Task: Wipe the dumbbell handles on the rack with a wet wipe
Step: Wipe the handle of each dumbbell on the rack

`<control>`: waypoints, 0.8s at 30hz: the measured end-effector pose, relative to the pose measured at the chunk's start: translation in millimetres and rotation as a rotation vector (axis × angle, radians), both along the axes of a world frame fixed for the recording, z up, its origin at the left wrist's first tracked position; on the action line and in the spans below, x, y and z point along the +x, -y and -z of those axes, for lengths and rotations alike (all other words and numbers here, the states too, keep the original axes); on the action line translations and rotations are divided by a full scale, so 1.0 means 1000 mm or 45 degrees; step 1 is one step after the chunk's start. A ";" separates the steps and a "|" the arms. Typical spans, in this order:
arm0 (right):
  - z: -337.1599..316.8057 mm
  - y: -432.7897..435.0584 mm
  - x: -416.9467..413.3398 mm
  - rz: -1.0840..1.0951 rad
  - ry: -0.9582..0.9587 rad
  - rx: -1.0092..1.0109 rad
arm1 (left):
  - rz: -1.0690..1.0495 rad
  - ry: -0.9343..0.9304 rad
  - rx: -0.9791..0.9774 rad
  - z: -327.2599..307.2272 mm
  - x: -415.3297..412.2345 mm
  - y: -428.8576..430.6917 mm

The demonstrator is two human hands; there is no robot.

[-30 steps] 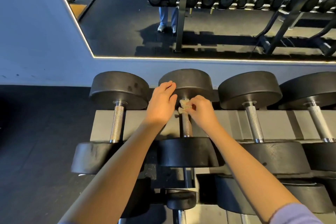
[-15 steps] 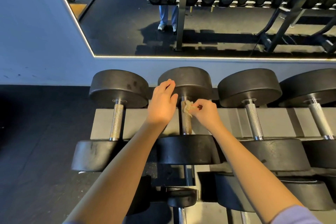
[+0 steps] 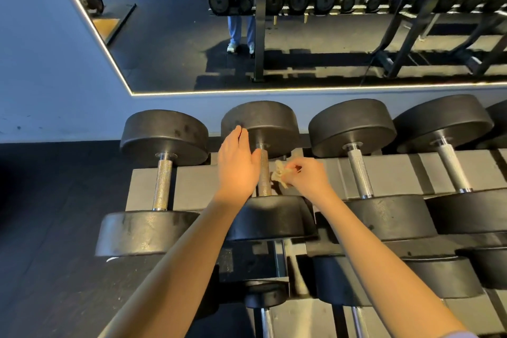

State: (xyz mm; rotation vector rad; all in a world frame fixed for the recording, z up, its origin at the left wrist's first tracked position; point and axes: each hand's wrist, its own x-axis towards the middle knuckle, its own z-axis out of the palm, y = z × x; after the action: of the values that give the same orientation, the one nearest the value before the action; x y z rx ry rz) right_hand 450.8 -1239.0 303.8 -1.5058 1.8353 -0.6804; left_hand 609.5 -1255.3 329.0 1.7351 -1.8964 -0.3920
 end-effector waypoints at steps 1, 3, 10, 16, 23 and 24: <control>-0.004 -0.004 -0.008 0.059 -0.007 -0.065 | 0.025 -0.010 -0.041 0.001 -0.006 -0.007; -0.011 -0.012 -0.029 0.139 -0.024 -0.180 | 0.126 0.005 -0.088 0.005 -0.023 -0.021; -0.023 -0.031 -0.118 0.252 -0.432 -0.304 | 0.354 0.560 -0.081 0.014 -0.069 -0.037; -0.009 -0.010 -0.160 0.216 -0.552 0.080 | 0.399 0.652 -0.047 0.014 -0.074 -0.035; -0.005 0.022 -0.157 0.314 -0.375 -0.043 | 0.424 0.721 -0.025 0.009 -0.077 -0.040; -0.006 0.027 -0.158 0.346 -0.324 -0.070 | 0.417 0.726 -0.018 0.008 -0.077 -0.040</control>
State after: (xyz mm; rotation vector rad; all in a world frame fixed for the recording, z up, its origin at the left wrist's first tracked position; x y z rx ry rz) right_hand 293.1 -1265.9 309.4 -1.4452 2.2595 -0.6953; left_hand 532.3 -1215.7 320.7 1.6398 -2.5918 0.0135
